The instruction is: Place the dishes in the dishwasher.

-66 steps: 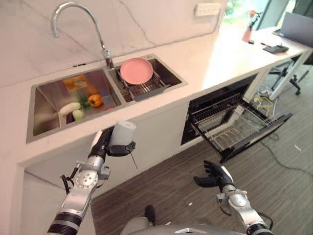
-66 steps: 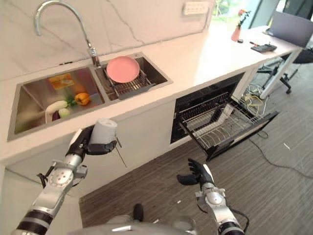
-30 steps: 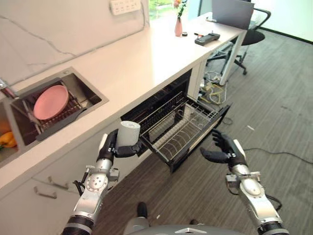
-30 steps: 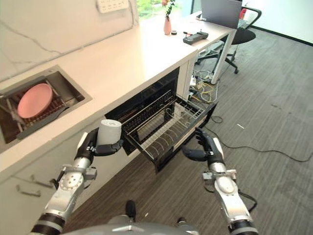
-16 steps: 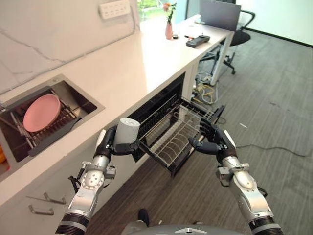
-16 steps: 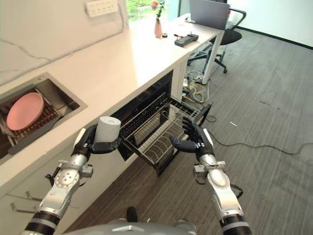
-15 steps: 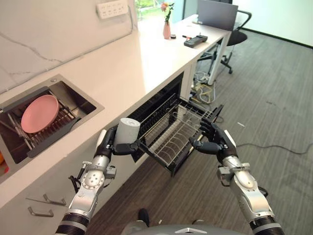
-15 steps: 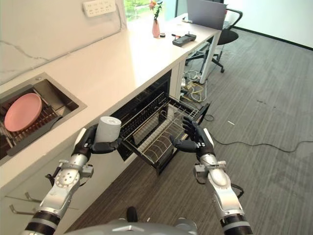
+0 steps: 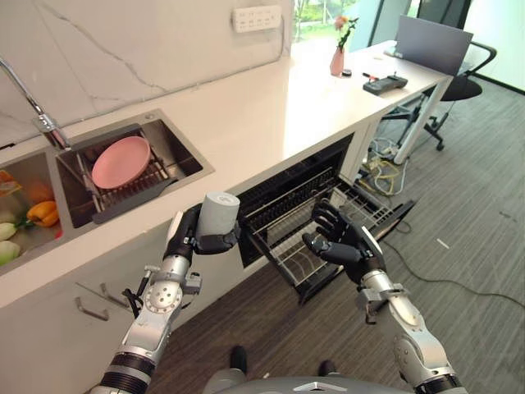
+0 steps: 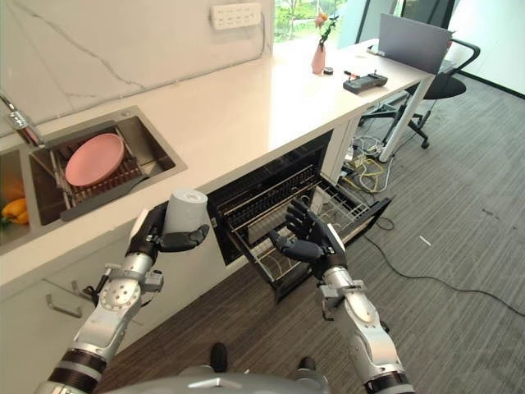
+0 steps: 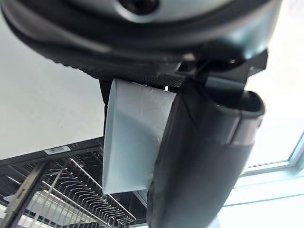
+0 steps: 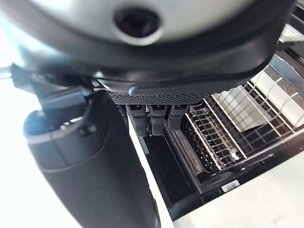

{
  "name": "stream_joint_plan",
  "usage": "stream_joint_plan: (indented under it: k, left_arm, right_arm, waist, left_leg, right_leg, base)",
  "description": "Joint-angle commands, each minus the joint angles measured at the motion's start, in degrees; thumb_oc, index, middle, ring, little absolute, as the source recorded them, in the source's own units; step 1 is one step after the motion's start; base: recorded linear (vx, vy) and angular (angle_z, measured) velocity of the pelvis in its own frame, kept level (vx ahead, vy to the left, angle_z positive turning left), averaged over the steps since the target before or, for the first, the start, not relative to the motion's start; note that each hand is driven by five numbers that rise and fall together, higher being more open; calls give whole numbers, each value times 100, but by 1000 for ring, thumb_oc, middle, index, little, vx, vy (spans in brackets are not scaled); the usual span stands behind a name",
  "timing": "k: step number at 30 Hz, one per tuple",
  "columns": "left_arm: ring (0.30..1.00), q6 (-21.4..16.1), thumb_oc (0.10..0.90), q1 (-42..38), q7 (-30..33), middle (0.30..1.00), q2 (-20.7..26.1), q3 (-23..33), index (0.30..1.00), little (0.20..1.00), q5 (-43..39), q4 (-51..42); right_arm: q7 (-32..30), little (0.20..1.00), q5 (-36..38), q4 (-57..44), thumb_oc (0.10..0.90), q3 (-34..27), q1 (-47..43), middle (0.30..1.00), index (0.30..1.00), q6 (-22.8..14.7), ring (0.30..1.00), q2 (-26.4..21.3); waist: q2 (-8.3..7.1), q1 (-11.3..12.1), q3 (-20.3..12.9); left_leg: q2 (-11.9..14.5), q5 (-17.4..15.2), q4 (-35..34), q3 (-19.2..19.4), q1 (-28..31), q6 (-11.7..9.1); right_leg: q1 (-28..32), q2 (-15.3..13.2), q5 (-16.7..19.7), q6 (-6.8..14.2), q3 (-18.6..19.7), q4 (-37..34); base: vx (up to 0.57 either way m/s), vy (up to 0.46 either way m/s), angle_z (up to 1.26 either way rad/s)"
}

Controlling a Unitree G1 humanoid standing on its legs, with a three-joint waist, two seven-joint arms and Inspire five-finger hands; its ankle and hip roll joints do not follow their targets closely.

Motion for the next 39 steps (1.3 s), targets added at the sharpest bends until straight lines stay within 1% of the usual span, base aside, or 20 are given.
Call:
stream_joint_plan:
  k: [1, 3, 6, 7, 8, 11, 14, 18, 19, 23, 25, 28, 29, 30, 32, 33, 36, 37, 39]
  left_arm:
    - [300, -662, 400, -991, 464, 300, -58, -80, 300, 300, 468, -300]
    - [300, -628, 400, -1065, 607, 300, -102, -194, 300, 300, 631, -222]
    - [300, -517, 400, -1351, 929, 300, -135, -420, 300, 300, 928, -49]
    - [300, -521, 400, -1358, 934, 300, -137, -423, 300, 300, 931, -41]
    - [300, -442, 400, -1648, 1190, 300, -155, -639, 300, 300, 1197, 134]
    - [300, -335, 400, -2195, 1533, 300, -249, -999, 300, 300, 1466, 567]
    - [300, -245, 400, -2653, 1750, 300, -346, -1335, 300, 300, 1691, 955]
    - [300, -163, 400, -2978, 1919, 300, -435, -1562, 300, 300, 1856, 1187]
    - [300, -91, 400, -3101, 2018, 300, -509, -1695, 300, 300, 1959, 1252]
    - [300, 4, 400, -3219, 2201, 300, -731, -1981, 300, 300, 2097, 1438]
    - [300, 64, 400, -3270, 2352, 300, -859, -2122, 300, 300, 2130, 1575]
    - [300, 169, 400, -3348, 2632, 300, -1005, -2286, 300, 300, 2194, 1748]
    - [300, 239, 400, -3263, 2670, 300, -1011, -2312, 300, 300, 2339, 1745]
    - [300, 261, 400, -3298, 2784, 300, -1038, -2376, 300, 300, 2337, 1712]
    - [300, 358, 400, -3440, 2980, 300, -1169, -2535, 300, 300, 2422, 1929]
    - [300, 394, 400, -3378, 3029, 300, -1183, -2561, 300, 300, 2512, 1966]
    - [300, 435, 400, -3583, 3305, 300, -1329, -2725, 300, 300, 2472, 2161]
    - [300, 435, 400, -3584, 3306, 300, -1329, -2725, 300, 300, 2472, 2162]
    - [300, 468, 400, -3724, 3363, 300, -1399, -2866, 300, 300, 2459, 2324]
  right_arm:
    - [32, 900, 582, -847, 800, 113, -367, 900, 900, -586, 900, 55]
    - [-19, 900, 696, -969, 800, 262, -385, 900, 900, -582, 900, 66]
    - [-272, 900, 710, -1084, 800, 514, -501, 900, 900, -584, 900, 68]
    - [-275, 900, 709, -1086, 800, 513, -503, 900, 900, -583, 900, 68]
    - [-450, 900, 762, -1159, 800, 709, -644, 900, 900, -602, 900, 102]
    - [-751, 900, 797, -1255, 800, 1024, -991, 900, 900, -631, 900, 166]
    - [-1031, 900, 748, -1225, 800, 1306, -1476, 900, 900, -597, 900, 272]
    - [-1279, 900, 750, -1130, 800, 1521, -1777, 900, 900, -561, 900, 426]
    - [-1474, 900, 752, -1042, 800, 1631, -1934, 900, 900, -577, 900, 534]
    - [-1952, 900, 635, -742, 800, 1734, -2269, 900, 900, -698, 900, 840]
    - [-2288, 900, 579, -488, 800, 1762, -2469, 900, 900, -819, 900, 1052]
    - [-2761, 900, 732, -142, 800, 1797, -2655, 900, 900, -970, 900, 1374]
    - [-2857, 900, 833, -28, 800, 1776, -2690, 900, 900, -1008, 900, 1507]
    - [-3000, 900, 884, 46, 800, 1833, -2718, 900, 900, -1112, 900, 1565]
    - [-3247, 900, 949, 257, 800, 1856, -2865, 900, 900, -1222, 900, 1737]
    - [-3350, 900, 1010, 374, 800, 1816, -2936, 900, 900, -1264, 900, 1850]
    - [-3623, 900, 1129, 654, 800, 1817, -3113, 900, 900, -1462, 900, 2045]
    - [-3623, 900, 1129, 655, 800, 1816, -3114, 900, 900, -1462, 900, 2046]
    - [-3784, 900, 1294, 905, 800, 1799, -3255, 900, 900, -1561, 900, 2193]
  waist:
    - [-90, -122, -421]
    - [-51, -148, -469]
    - [-8, -213, -460]
    - [-7, -210, -457]
    - [33, -271, -465]
    - [88, -361, -461]
    - [137, -411, -457]
    - [173, -437, -453]
    - [193, -446, -459]
    - [227, -428, -477]
    - [238, -398, -479]
    - [251, -352, -481]
    - [245, -331, -487]
    - [243, -298, -490]
    - [242, -262, -502]
    - [236, -241, -504]
    - [221, -196, -498]
    - [221, -197, -498]
    - [208, -159, -502]
  left_leg:
    - [87, -734, 68, 17, 593, -204]
    - [109, -745, 54, 69, 632, -229]
    - [126, -745, 54, 135, 673, -240]
    - [127, -745, 54, 138, 676, -240]
    - [134, -761, 54, 186, 710, -241]
    - [126, -799, 54, 310, 775, -224]
    - [93, -838, 54, 434, 816, -192]
    - [70, -869, 54, 502, 840, -168]
    - [61, -877, 54, 518, 844, -159]
    - [31, -885, 54, 476, 826, -145]
    - [15, -882, 54, 434, 807, -136]
    - [-4, -882, 54, 376, 787, -129]
    - [-12, -891, 54, 356, 783, -125]
    - [-18, -888, 54, 333, 778, -126]
    - [-21, -873, 54, 284, 760, -127]
    - [-24, -875, 54, 266, 750, -127]
    - [-25, -849, 54, 182, 697, -132]
    - [-25, -849, 54, 182, 697, -132]
    - [-29, -833, 54, 125, 651, -133]
  right_leg:
    - [112, -173, -260, 260, -221, -104]
    - [145, -169, -286, 261, -226, -133]
    - [135, -151, -286, 248, -157, -133]
    - [136, -150, -285, 247, -154, -133]
    - [126, -136, -292, 246, -94, -133]
    - [106, -140, -241, 255, 28, -133]
    - [74, -160, -158, 271, 139, -133]
    - [57, -174, -107, 262, 233, -133]
    - [54, -189, -90, 259, 249, -133]
    - [62, -210, -67, 243, 242, -133]
    - [72, -213, -63, 235, 208, -133]
    - [96, -227, -52, 233, 155, -133]
    - [106, -236, -51, 233, 140, -133]
    - [121, -238, -49, 229, 113, -133]
    - [134, -245, -52, 223, 65, -133]
    - [132, -249, -55, 224, 49, -133]
    - [121, -250, -59, 219, -7, -133]
    - [121, -250, -59, 219, -8, -133]
    - [110, -247, -67, 217, -57, -133]
  base:
    - [46, -67, -12]
    - [52, -47, -9]
    - [14, -21, -7]
    - [13, -11, -7]
    - [19, -7, -6]
    - [4, 2, -22]
    - [-6, 17, -39]
    - [-7, 18, -29]
    - [-8, 15, -12]
    - [-1, 14, -5]
    - [0, 0, 0]
    - [9, 23, 9]
    - [17, 21, 11]
    - [25, 18, 11]
    - [21, 16, 8]
    - [6, 15, 14]
    - [3, 11, 22]
    - [0, 13, 28]
    - [1, 16, 17]
